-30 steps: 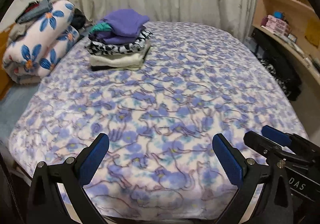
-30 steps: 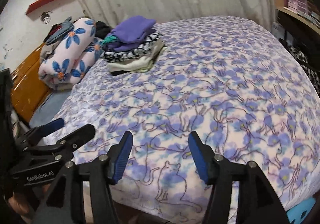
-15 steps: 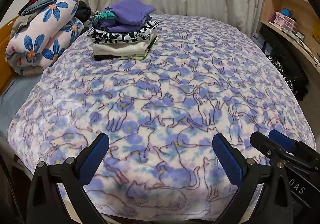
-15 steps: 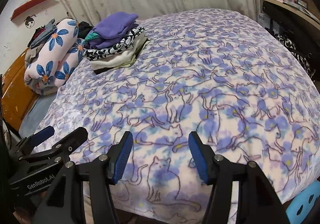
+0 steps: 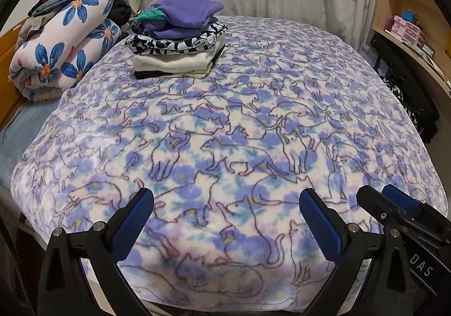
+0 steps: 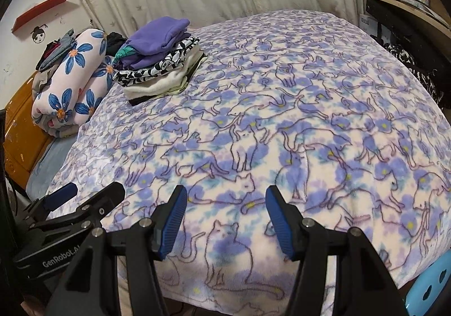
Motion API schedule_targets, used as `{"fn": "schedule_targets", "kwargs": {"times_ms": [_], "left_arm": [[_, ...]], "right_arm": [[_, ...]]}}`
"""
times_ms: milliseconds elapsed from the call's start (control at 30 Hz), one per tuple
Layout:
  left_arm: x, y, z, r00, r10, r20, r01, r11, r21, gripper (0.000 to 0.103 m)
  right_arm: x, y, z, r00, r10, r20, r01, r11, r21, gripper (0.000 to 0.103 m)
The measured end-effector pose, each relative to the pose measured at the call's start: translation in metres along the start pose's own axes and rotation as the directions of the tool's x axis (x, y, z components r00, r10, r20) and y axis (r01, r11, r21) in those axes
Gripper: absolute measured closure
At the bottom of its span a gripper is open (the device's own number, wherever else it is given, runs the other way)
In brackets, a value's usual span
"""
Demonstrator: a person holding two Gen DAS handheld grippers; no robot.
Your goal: Fold large clothes
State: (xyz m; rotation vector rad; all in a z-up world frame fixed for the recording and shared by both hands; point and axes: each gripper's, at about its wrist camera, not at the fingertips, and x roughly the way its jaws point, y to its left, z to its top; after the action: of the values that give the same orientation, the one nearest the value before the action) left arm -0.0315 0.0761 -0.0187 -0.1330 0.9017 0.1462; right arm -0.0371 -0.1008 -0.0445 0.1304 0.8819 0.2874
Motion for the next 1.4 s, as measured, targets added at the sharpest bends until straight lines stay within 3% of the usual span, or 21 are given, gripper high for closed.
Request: {"fn": "schedule_targets", "kwargs": {"times_ms": [1400], "left_arm": [[0.012,0.004,-0.002,0.999,-0.016,-0.034,0.016,1.0,-0.014,0.001]], "right_arm": [[0.007,-0.002,-0.004,1.0,-0.009,0.003,0.009,1.0,0.005,0.045]]}}
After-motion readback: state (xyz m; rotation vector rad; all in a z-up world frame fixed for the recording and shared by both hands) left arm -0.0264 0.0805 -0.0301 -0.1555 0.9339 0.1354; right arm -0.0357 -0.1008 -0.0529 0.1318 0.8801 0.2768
